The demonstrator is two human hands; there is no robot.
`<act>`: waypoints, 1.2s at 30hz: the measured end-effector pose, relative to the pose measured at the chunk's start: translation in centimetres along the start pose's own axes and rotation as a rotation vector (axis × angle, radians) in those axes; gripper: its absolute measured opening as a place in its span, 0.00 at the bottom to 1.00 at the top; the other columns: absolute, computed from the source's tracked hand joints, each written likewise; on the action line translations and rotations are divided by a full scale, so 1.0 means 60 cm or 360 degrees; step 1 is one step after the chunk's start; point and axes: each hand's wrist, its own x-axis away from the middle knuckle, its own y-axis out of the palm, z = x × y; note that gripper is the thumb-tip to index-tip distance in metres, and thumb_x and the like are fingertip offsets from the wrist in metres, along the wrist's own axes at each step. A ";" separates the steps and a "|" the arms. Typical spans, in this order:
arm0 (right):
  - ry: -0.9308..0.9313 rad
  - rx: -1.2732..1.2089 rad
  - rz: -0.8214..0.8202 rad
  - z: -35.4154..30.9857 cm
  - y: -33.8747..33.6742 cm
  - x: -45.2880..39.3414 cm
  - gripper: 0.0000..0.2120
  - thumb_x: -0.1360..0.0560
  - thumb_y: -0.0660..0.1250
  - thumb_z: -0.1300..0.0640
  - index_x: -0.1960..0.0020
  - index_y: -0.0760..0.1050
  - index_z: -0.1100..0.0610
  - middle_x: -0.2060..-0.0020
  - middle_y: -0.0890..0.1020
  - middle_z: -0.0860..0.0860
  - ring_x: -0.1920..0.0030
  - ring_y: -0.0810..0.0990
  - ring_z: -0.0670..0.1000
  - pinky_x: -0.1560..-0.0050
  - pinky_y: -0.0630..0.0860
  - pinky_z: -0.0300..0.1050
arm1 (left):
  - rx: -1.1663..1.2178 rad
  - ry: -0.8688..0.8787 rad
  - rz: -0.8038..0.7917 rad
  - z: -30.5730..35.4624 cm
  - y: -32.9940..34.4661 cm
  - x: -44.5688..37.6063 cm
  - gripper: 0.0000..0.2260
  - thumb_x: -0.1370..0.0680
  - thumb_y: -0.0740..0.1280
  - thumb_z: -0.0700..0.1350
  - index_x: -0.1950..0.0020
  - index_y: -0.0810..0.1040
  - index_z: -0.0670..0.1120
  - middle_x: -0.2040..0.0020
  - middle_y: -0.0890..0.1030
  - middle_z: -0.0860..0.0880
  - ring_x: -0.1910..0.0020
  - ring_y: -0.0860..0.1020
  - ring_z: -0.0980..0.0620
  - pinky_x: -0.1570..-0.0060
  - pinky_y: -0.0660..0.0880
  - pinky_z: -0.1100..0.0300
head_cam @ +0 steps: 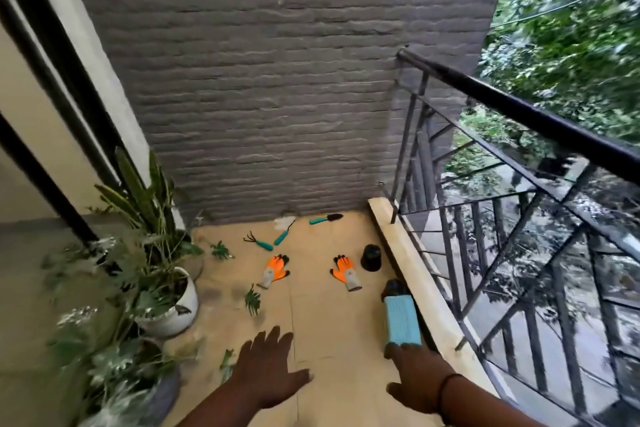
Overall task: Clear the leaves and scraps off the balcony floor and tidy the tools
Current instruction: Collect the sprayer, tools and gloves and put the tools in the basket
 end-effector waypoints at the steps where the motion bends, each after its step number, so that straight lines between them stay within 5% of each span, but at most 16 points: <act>1: 0.0021 -0.0015 0.0013 -0.007 -0.005 -0.009 0.27 0.25 0.63 0.40 0.30 0.63 0.49 0.35 0.72 0.52 0.35 0.71 0.55 0.36 0.71 0.50 | -0.0028 0.0028 -0.0004 -0.006 -0.008 -0.016 0.47 0.30 0.51 0.78 0.19 0.50 0.51 0.19 0.49 0.45 0.21 0.51 0.42 0.26 0.54 0.46; 5: 0.0156 -0.0132 0.0026 -0.006 -0.010 -0.030 0.27 0.24 0.63 0.41 0.30 0.62 0.50 0.35 0.71 0.53 0.34 0.71 0.55 0.37 0.71 0.48 | -0.0091 0.0180 0.0029 -0.001 -0.040 -0.090 0.41 0.25 0.54 0.72 0.19 0.50 0.51 0.19 0.49 0.46 0.21 0.51 0.43 0.25 0.53 0.46; 16: 0.0570 -0.0540 -0.0080 0.156 0.007 -0.105 0.29 0.26 0.64 0.42 0.28 0.61 0.49 0.33 0.70 0.51 0.32 0.69 0.52 0.35 0.69 0.47 | -0.0269 0.0402 -0.0169 0.123 -0.098 -0.304 0.42 0.26 0.55 0.73 0.19 0.49 0.52 0.19 0.49 0.47 0.21 0.51 0.42 0.25 0.53 0.45; 27: 0.0564 -0.0635 -0.0198 0.326 -0.023 -0.261 0.26 0.25 0.63 0.45 0.30 0.64 0.51 0.34 0.72 0.52 0.34 0.72 0.54 0.38 0.72 0.48 | -0.0481 0.0367 -0.0290 0.218 -0.152 -0.493 0.40 0.24 0.55 0.70 0.19 0.49 0.50 0.19 0.50 0.46 0.21 0.52 0.43 0.25 0.53 0.47; 36: 0.0993 -0.1199 -0.0136 0.372 0.087 -0.253 0.18 0.25 0.65 0.41 0.38 0.64 0.42 0.42 0.75 0.44 0.40 0.75 0.46 0.45 0.67 0.37 | -0.0572 0.0575 -0.0709 0.275 -0.073 -0.639 0.39 0.24 0.57 0.69 0.20 0.51 0.49 0.20 0.53 0.44 0.22 0.55 0.43 0.26 0.57 0.49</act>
